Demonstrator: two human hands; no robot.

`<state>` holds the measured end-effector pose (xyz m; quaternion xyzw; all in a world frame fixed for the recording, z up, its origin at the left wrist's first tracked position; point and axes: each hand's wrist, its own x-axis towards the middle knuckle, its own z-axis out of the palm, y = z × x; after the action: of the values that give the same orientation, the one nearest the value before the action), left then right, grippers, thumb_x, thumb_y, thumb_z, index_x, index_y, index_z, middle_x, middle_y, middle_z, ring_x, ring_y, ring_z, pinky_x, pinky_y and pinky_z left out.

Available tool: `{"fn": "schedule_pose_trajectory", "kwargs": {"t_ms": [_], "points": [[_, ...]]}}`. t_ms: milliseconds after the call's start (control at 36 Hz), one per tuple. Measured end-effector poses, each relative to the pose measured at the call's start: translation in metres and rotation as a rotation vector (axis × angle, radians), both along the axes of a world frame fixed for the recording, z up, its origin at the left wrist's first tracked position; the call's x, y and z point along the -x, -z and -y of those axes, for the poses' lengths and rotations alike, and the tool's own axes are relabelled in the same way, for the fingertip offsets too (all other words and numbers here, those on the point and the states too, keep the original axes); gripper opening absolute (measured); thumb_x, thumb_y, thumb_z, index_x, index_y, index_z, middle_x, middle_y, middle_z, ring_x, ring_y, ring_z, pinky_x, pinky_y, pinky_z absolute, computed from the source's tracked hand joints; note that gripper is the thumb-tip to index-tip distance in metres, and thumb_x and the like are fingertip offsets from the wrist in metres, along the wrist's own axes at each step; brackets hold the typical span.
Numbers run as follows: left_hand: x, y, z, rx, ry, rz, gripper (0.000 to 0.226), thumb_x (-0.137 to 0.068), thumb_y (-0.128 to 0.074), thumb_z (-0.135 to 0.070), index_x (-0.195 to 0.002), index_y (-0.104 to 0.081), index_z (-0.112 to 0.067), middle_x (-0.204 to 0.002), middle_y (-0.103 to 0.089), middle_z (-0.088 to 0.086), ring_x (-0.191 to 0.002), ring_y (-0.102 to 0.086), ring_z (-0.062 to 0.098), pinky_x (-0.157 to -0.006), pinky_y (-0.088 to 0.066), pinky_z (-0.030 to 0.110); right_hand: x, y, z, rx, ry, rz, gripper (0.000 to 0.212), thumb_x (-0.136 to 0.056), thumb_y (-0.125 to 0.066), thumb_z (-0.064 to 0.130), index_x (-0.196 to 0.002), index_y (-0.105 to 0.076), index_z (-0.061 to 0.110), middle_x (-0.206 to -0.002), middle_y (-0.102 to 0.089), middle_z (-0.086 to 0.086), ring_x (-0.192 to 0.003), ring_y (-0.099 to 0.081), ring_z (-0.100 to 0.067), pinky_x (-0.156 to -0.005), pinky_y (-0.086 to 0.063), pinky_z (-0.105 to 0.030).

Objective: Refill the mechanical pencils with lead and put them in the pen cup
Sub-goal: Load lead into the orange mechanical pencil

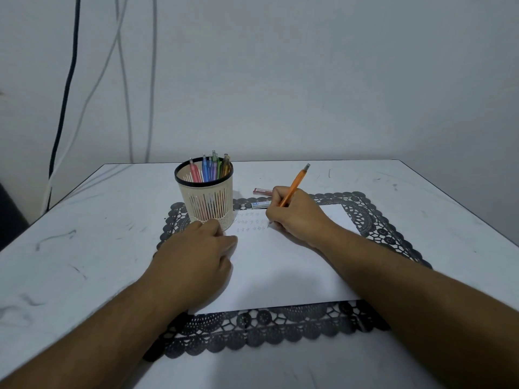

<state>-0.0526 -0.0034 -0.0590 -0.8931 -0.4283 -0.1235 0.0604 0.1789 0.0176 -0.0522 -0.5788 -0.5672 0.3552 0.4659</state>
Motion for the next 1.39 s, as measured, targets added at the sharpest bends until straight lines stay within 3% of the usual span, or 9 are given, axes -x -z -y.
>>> {"fn": "schedule_pose_trajectory", "kwargs": {"t_ms": [139, 389, 528, 611, 694, 778, 944, 1139, 1389], "points": [[0.000, -0.001, 0.001, 0.000, -0.003, 0.005, 0.013, -0.096, -0.039, -0.032, -0.094, -0.052, -0.029, -0.096, -0.045, -0.012, -0.089, -0.042, 0.012, -0.065, -0.040, 0.031, 0.001, 0.000, 0.000, -0.010, -0.003, 0.036, 0.019, -0.083, -0.062, -0.004, -0.071, -0.053, 0.007, -0.062, -0.054, -0.014, -0.066, -0.063, -0.022, -0.057, -0.050, -0.027], [0.000, 0.001, 0.001, 0.002, -0.012, 0.004, 0.013, -0.096, -0.039, -0.032, -0.096, -0.052, -0.030, -0.099, -0.046, -0.013, -0.091, -0.043, 0.011, -0.067, -0.043, 0.032, 0.000, 0.001, 0.000, 0.003, -0.032, -0.004, 0.020, -0.084, -0.062, -0.004, -0.072, -0.052, 0.007, -0.057, -0.056, -0.004, -0.068, -0.063, -0.014, -0.061, -0.052, -0.029], [-0.001, -0.001, 0.003, 0.022, -0.013, 0.010, 0.014, -0.096, -0.037, -0.032, -0.095, -0.051, -0.030, -0.100, -0.046, -0.013, -0.093, -0.042, 0.012, -0.071, -0.046, 0.033, -0.004, 0.002, -0.004, 0.055, -0.087, -0.144, 0.024, -0.085, -0.057, -0.012, -0.071, -0.051, 0.007, -0.064, -0.054, -0.016, -0.067, -0.054, -0.029, -0.050, -0.041, -0.029], [-0.002, -0.003, 0.004, 0.018, -0.020, 0.006, 0.008, -0.095, -0.038, -0.031, -0.089, -0.043, -0.031, -0.100, -0.045, -0.012, -0.093, -0.041, 0.014, -0.068, -0.040, 0.032, -0.009, 0.001, -0.010, 0.095, -0.173, -0.242, 0.023, -0.085, -0.056, -0.017, -0.074, -0.056, 0.004, -0.074, -0.055, -0.018, -0.071, -0.053, -0.031, -0.056, -0.049, -0.031], [0.000, -0.001, 0.002, 0.005, -0.026, -0.010, 0.013, -0.095, -0.038, -0.032, -0.094, -0.050, -0.028, -0.101, -0.046, -0.011, -0.093, -0.042, 0.013, -0.069, -0.043, 0.033, -0.015, 0.005, -0.007, 0.100, -0.213, -0.295, 0.018, -0.083, -0.059, -0.016, -0.077, -0.059, 0.002, -0.077, -0.060, -0.016, -0.071, -0.058, -0.026, -0.068, -0.055, -0.029], [0.000, 0.001, 0.000, -0.003, -0.018, -0.014, 0.015, -0.095, -0.038, -0.033, -0.095, -0.052, -0.029, -0.101, -0.046, -0.012, -0.092, -0.041, 0.013, -0.067, -0.041, 0.032, -0.019, 0.008, -0.003, 0.066, -0.205, -0.272, 0.018, -0.085, -0.060, -0.016, -0.078, -0.060, 0.001, -0.075, -0.062, -0.012, -0.070, -0.060, -0.024, -0.070, -0.055, -0.030], [-0.001, 0.001, 0.001, 0.003, -0.001, 0.003, 0.010, -0.096, -0.038, -0.034, -0.088, -0.043, -0.030, -0.097, -0.044, -0.013, -0.090, -0.042, 0.012, -0.066, -0.039, 0.031, -0.020, 0.008, -0.002, 0.026, -0.151, -0.238, 0.019, -0.087, -0.059, -0.018, -0.082, -0.059, 0.001, -0.068, -0.057, -0.015, -0.062, -0.058, -0.025, -0.057, -0.053, -0.032], [-0.001, -0.001, 0.001, 0.016, 0.002, 0.007, 0.009, -0.096, -0.038, -0.033, -0.087, -0.039, -0.033, -0.094, -0.041, -0.013, -0.089, -0.040, 0.012, -0.064, -0.036, 0.031, -0.020, 0.009, -0.002, 0.020, -0.136, -0.206, 0.020, -0.086, -0.061, -0.015, -0.079, -0.057, 0.003, -0.068, -0.058, -0.015, -0.063, -0.057, -0.025, -0.058, -0.050, -0.035], [0.000, 0.000, 0.000, 0.020, -0.007, -0.004, 0.012, -0.094, -0.037, -0.032, -0.087, -0.046, -0.029, -0.093, -0.042, -0.013, -0.089, -0.041, 0.011, -0.064, -0.039, 0.031, -0.018, 0.013, -0.003, -0.005, -0.125, -0.223, 0.028, -0.081, -0.061, -0.013, -0.068, -0.057, 0.011, -0.064, -0.055, -0.016, -0.061, -0.053, -0.027, -0.053, -0.040, -0.034]]}}
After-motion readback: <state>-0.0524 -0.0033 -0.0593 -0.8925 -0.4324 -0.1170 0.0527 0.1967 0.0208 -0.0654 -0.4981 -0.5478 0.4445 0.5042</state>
